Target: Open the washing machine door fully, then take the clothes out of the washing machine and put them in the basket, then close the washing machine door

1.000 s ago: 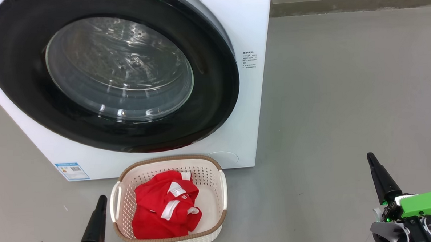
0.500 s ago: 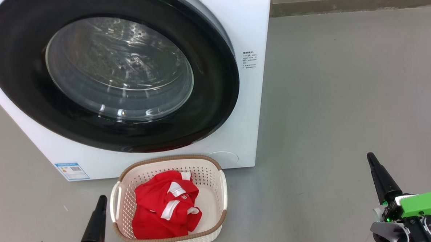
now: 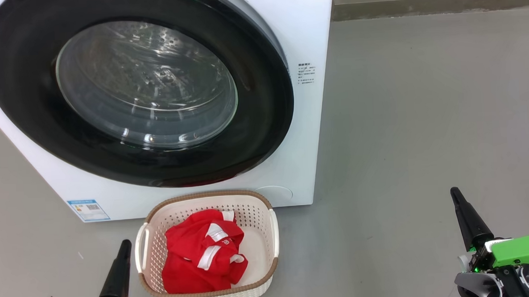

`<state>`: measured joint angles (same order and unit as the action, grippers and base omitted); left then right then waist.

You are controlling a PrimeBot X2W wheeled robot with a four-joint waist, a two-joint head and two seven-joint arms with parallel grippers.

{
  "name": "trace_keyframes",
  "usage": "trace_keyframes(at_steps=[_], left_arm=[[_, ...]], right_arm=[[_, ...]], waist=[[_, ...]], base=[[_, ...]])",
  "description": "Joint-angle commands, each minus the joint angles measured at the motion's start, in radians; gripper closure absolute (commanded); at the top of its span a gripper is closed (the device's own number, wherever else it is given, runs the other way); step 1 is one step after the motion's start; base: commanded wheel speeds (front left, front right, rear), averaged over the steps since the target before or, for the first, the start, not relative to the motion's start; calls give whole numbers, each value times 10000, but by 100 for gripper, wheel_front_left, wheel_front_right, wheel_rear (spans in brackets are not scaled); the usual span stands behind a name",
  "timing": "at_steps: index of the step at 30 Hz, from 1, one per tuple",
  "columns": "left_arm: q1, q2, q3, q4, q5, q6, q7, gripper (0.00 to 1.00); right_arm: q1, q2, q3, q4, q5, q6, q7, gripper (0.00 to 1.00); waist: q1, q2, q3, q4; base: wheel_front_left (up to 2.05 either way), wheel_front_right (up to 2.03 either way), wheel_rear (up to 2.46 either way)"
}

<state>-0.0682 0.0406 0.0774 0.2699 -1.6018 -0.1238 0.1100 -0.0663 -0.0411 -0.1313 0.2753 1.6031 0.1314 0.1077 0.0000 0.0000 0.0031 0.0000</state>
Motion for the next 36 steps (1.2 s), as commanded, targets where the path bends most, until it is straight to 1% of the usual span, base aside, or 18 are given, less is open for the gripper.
trace_keyframes(at_steps=[1,36], left_arm=[[-398,97,366,-250,-67,-69,34,100],[-398,97,364,-250,-68,-69,33,100]], right_arm=[[-417,-91,168,-305,49,-7,61,100],[-417,-91,171,-305,52,-7,58,100]], waist=[[0,0,0,0],[0,0,0,0]], base=[[0,0,0],[0,0,0]])
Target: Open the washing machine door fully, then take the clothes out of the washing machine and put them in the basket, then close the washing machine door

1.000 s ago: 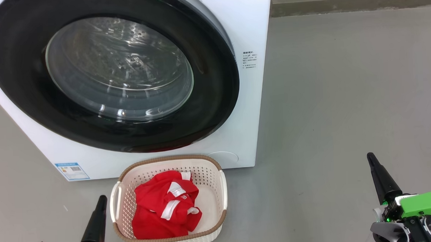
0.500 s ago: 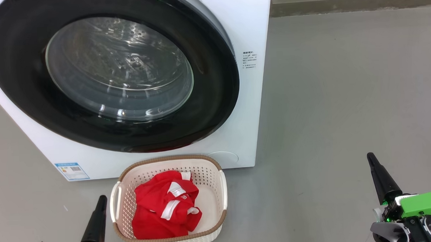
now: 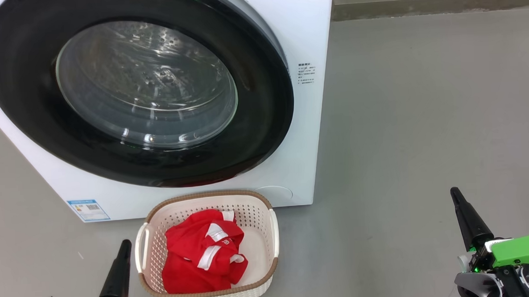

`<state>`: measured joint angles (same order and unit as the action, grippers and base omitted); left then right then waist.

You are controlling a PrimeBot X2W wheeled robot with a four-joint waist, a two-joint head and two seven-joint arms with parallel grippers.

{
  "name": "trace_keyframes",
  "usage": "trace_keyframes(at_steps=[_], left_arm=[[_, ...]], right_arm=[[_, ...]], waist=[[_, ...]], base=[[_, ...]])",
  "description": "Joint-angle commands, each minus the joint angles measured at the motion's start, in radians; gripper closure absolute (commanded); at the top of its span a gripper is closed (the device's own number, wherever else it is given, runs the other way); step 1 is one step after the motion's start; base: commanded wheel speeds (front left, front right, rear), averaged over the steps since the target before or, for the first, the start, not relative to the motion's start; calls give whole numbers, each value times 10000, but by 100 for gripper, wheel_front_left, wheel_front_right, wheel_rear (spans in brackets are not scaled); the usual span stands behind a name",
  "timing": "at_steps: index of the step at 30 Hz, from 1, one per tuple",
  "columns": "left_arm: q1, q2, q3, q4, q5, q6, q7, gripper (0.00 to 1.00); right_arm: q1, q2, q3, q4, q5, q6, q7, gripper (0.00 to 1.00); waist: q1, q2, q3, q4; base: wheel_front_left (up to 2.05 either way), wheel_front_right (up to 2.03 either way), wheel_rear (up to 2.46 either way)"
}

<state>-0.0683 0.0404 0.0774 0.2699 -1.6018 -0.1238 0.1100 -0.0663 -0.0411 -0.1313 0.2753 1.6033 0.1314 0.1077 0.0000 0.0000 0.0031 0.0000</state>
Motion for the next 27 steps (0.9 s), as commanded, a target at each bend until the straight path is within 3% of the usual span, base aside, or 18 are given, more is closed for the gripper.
trace_keyframes(at_steps=[1,27], left_arm=[[-397,99,364,-250,-68,-69,33,100],[-396,99,364,-250,-69,-69,32,100]], right_arm=[[-417,-91,171,-305,50,-7,58,100],[-416,-91,173,-305,52,-7,57,100]], waist=[[0,0,0,0],[0,0,0,0]], base=[[0,0,0],[0,0,0]])
